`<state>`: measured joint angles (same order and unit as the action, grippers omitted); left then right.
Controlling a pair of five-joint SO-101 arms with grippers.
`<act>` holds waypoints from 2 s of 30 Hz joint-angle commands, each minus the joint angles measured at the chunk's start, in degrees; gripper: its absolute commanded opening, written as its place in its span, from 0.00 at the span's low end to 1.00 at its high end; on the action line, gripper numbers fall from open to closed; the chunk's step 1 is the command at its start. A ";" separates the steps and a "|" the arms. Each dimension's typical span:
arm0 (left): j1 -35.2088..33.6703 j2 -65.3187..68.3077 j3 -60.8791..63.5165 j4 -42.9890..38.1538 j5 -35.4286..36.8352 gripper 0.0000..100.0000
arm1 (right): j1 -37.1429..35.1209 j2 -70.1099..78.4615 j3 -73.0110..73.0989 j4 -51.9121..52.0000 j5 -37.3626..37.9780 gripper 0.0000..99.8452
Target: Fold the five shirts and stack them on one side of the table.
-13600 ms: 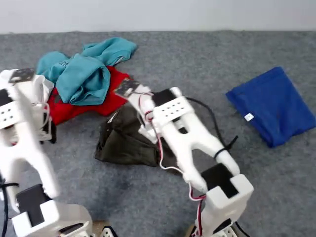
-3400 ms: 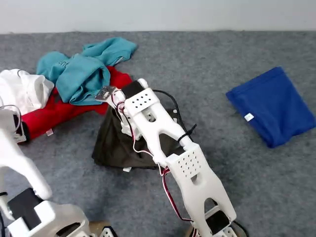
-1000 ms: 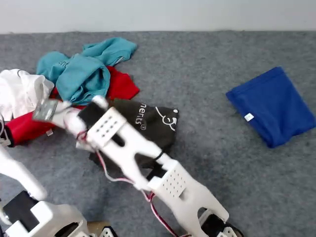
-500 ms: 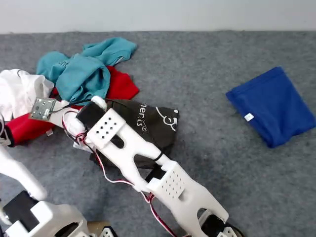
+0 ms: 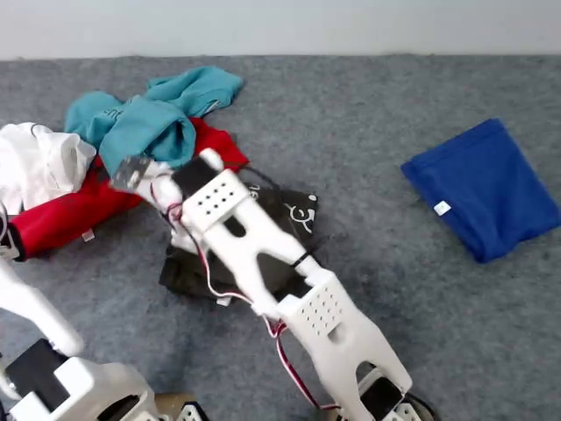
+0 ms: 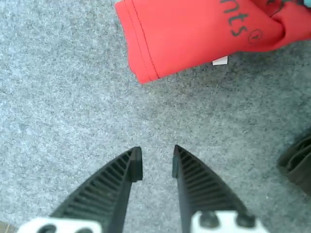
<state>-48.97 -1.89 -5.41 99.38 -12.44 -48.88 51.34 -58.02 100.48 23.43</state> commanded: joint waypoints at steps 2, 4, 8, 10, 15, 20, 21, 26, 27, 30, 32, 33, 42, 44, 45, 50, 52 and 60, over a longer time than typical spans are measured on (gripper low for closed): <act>-0.18 -1.93 -1.89 1.05 0.18 0.12 | -4.88 -1.89 1.49 1.36 -0.44 0.27; -0.18 -1.93 -1.89 1.05 0.18 0.12 | -6.81 -0.92 1.14 1.36 -0.44 0.27; -0.18 -1.93 -1.89 1.05 0.18 0.12 | -10.68 2.42 1.14 0.48 -0.62 0.27; -0.26 -1.93 -1.89 1.05 0.18 0.12 | -11.65 2.95 0.35 0.66 -0.62 0.27; -0.26 -1.93 -1.89 1.05 0.09 0.12 | -11.47 0.92 -4.48 2.33 -0.35 0.27; -0.44 -1.93 -2.15 1.05 0.09 0.12 | -9.10 -5.32 -6.15 2.33 -0.26 0.27; -0.35 -1.93 -2.15 1.05 0.09 0.12 | -8.13 -6.99 -6.15 2.33 -0.26 0.27; -0.18 -1.93 -2.07 1.05 0.09 0.12 | -0.66 -13.67 -6.07 2.24 -0.26 0.27; -0.18 -1.93 -1.98 1.05 0.09 0.12 | 1.54 -14.46 -6.07 2.24 -0.26 0.27; -0.18 -1.93 -1.89 1.05 0.09 0.12 | 9.27 -15.16 -6.07 2.24 -0.26 0.27; -0.09 -1.93 -1.89 1.05 0.09 0.12 | 14.29 -15.16 -5.80 2.33 0.00 0.27; -0.09 -1.93 -1.89 1.05 0.09 0.12 | 16.57 -15.16 -5.71 2.33 0.79 0.27; 5.01 -1.85 0.48 1.05 0.09 0.12 | 25.36 -15.52 5.45 2.51 -2.81 0.27; 6.15 -1.85 1.01 1.05 0.09 0.12 | 25.54 -15.60 11.16 2.51 -8.09 0.27; 6.59 -1.85 1.36 1.05 0.09 0.12 | 25.63 -15.60 13.54 2.51 -10.46 0.27; 10.02 -1.67 4.09 1.05 0.18 0.12 | 25.27 -15.69 21.89 2.51 -15.82 0.27; 11.34 -1.67 5.49 1.05 0.18 0.12 | 25.27 -15.43 24.62 2.51 -16.44 0.27; 14.15 -1.49 6.64 1.05 0.18 0.12 | 20.88 -14.99 29.45 0.31 -16.62 0.27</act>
<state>-35.78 -1.89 1.54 99.38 -12.44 -24.88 40.18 -28.57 100.57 7.60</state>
